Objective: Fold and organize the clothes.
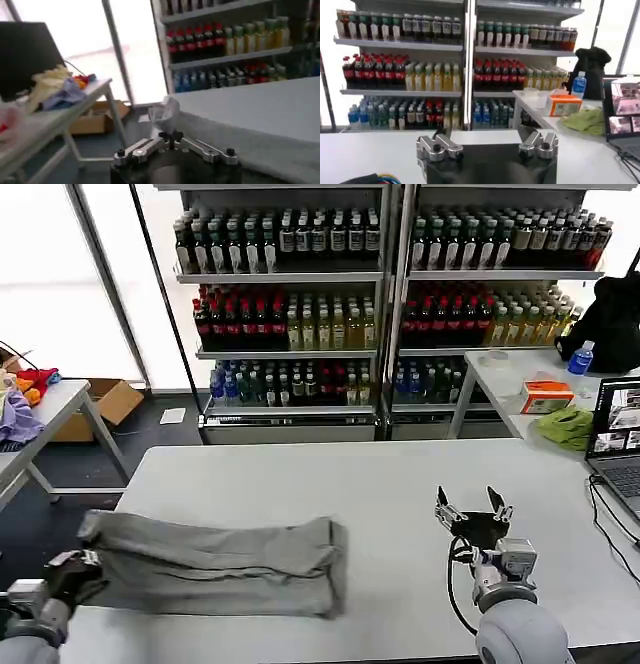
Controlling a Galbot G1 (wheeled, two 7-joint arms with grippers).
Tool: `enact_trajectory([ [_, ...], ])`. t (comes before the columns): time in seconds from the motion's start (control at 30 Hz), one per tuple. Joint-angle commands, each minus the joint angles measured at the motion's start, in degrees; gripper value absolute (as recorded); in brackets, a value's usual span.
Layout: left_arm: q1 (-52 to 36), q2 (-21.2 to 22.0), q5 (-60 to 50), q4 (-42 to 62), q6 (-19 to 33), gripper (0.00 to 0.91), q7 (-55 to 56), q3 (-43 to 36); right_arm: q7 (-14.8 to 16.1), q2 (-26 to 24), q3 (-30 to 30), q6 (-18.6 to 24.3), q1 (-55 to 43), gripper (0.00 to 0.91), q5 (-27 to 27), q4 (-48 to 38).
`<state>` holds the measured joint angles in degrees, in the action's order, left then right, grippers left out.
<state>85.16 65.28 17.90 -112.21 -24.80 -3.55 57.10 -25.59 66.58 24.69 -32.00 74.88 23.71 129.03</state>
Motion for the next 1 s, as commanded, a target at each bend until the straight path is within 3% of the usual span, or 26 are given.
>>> enact_trajectory([
  [0.03, -1.5, -5.9, -4.3, 0.1, 1.6, 0.000, -0.4, 7.3, -0.1, 0.1, 0.4, -0.1, 0.1, 0.907, 0.1, 0.4],
  [0.33, 0.4, 1.1, -8.9, -7.3, 0.5, 0.000, -0.5, -6.3, 0.0, 0.7, 1.4, 0.3, 2.1, 0.907, -1.3, 1.2],
  [0.6, 0.8, 4.6, -4.9, -11.2, -3.3, 0.000, 1.5, -20.7, 0.0, 2.0, 1.6, 0.4, 4.0, 0.907, -3.1, 2.2],
  [1.0, -2.8, 7.1, 1.1, -10.1, -8.0, 0.000, 5.3, -31.5, 0.4, 3.4, 2.3, 1.9, 8.3, 0.907, -4.8, 3.0],
])
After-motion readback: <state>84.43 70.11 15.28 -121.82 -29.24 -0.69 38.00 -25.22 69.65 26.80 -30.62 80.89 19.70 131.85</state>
